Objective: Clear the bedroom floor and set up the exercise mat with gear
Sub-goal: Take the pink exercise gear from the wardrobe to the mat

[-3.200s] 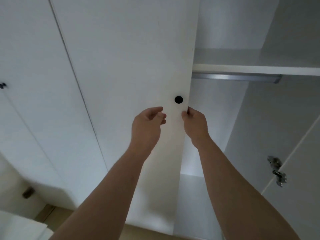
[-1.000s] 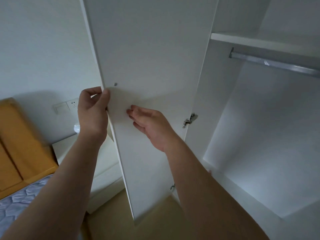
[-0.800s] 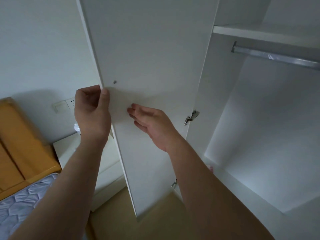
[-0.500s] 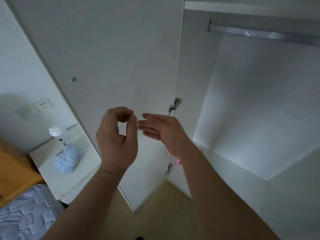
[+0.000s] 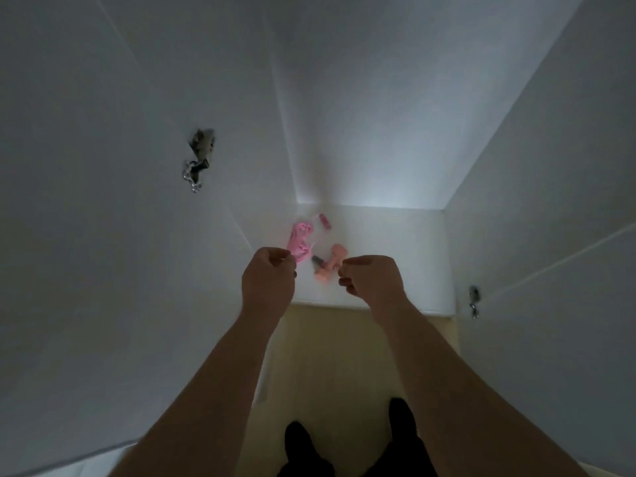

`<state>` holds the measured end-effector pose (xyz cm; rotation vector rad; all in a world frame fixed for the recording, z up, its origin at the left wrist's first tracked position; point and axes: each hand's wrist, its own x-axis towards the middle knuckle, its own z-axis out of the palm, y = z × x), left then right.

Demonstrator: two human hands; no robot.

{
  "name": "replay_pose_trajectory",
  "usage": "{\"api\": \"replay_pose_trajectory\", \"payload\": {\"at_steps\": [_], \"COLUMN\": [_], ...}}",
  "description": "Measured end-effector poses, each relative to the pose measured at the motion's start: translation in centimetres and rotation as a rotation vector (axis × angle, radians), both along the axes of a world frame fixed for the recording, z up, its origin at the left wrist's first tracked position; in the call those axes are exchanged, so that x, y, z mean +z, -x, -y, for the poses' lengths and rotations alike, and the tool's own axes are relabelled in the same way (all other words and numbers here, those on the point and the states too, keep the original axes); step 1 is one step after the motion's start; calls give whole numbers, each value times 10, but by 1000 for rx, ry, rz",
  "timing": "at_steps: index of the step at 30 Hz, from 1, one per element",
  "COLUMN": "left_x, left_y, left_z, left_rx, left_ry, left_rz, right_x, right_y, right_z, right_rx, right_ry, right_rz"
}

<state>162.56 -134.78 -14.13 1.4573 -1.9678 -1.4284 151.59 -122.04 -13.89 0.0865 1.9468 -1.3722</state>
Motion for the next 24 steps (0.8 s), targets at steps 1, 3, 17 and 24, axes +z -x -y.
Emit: {"api": "replay_pose_trajectory", "payload": {"at_steps": [1,3,17,24], "left_x": [-14,-47,-376,-477], "left_y": [6,20,161,212], "left_z": [2,10,84,133], "left_rx": [-14,-28,-13,35], "left_ry": [0,4,-50,-45], "left_rz": [9,33,257,367], "right_x": [-14,-47,-388,-504], "right_y": [2,12,156,213], "right_z": [-2,-3,73,125], "right_rx": [-29,-49,67,192], "right_ry": [-10,-40,-180,-276], "right_rz": [15,8,95,205]}}
